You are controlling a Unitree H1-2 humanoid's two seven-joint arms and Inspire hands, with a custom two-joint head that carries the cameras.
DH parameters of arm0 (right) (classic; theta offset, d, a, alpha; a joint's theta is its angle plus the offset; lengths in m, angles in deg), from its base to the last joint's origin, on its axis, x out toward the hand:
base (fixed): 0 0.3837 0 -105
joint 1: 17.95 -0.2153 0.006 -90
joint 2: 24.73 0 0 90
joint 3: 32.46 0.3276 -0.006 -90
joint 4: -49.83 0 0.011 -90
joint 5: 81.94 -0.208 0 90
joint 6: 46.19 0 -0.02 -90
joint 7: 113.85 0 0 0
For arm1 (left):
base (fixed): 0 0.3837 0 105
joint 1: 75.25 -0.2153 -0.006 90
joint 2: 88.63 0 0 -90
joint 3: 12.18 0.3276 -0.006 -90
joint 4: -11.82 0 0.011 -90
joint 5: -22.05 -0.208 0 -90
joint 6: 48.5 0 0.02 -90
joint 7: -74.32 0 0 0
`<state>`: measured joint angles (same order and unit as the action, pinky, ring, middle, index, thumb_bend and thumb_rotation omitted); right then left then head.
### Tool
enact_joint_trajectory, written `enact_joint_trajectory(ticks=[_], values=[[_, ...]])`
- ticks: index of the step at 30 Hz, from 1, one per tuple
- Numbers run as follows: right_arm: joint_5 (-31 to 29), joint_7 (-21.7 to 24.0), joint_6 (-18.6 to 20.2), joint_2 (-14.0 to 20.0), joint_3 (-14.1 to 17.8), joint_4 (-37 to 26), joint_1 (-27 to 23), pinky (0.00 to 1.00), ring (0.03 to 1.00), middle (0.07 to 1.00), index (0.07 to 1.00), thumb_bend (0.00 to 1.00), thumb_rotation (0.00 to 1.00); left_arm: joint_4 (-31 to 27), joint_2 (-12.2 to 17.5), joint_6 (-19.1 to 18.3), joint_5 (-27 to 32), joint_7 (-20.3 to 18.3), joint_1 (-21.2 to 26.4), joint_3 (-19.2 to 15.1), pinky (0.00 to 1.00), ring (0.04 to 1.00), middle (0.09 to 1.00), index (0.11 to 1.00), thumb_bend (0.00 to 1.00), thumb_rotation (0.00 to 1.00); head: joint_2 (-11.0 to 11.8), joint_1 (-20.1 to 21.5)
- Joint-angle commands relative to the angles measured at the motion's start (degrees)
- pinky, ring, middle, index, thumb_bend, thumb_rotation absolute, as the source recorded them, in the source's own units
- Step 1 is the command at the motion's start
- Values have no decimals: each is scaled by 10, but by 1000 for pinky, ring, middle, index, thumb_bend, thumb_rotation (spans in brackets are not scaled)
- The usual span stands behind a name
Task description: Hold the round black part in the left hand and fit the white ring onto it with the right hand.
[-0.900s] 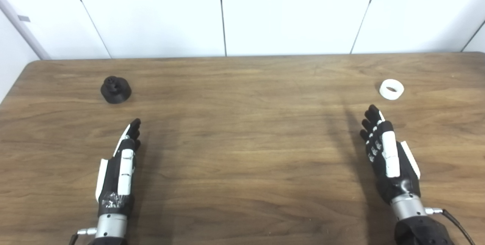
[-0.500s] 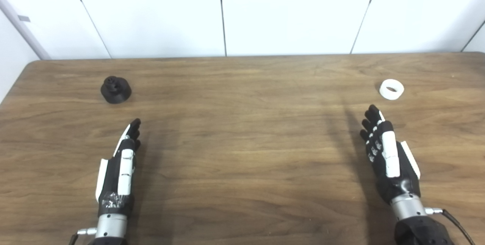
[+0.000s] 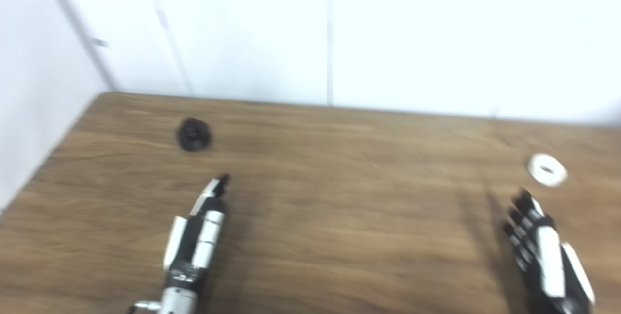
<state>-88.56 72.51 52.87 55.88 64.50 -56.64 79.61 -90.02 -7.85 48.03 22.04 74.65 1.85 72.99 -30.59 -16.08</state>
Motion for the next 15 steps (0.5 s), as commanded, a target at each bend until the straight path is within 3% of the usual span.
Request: enact_joint_trajectory(ticks=[1, 3, 8, 15], values=[[-8, 8, -21, 16, 3, 0, 4, 1000, 1000, 1000, 1000, 531, 1000, 10, -18, 23, -10, 8, -2, 7, 1000, 983, 971, 940, 518, 894, 8, -7], [-10, 10, -24, 19, 0, 5, 3, 1000, 1000, 1000, 1000, 546, 1000, 20, -20, 34, -13, 10, -2, 11, 1000, 982, 972, 943, 527, 893, 24, -16], [-7, 13, -42, 23, -4, 21, 1, 1000, 1000, 1000, 1000, 538, 1000, 33, -21, 43, -25, 18, -2, 17, 1000, 981, 971, 943, 537, 903, 38, -20], [1, 5, -48, 19, -8, 29, -2, 1000, 1000, 1000, 1000, 539, 1000, 44, -22, 53, -19, 17, 1, 18, 1000, 998, 979, 952, 500, 900, 44, -9]])
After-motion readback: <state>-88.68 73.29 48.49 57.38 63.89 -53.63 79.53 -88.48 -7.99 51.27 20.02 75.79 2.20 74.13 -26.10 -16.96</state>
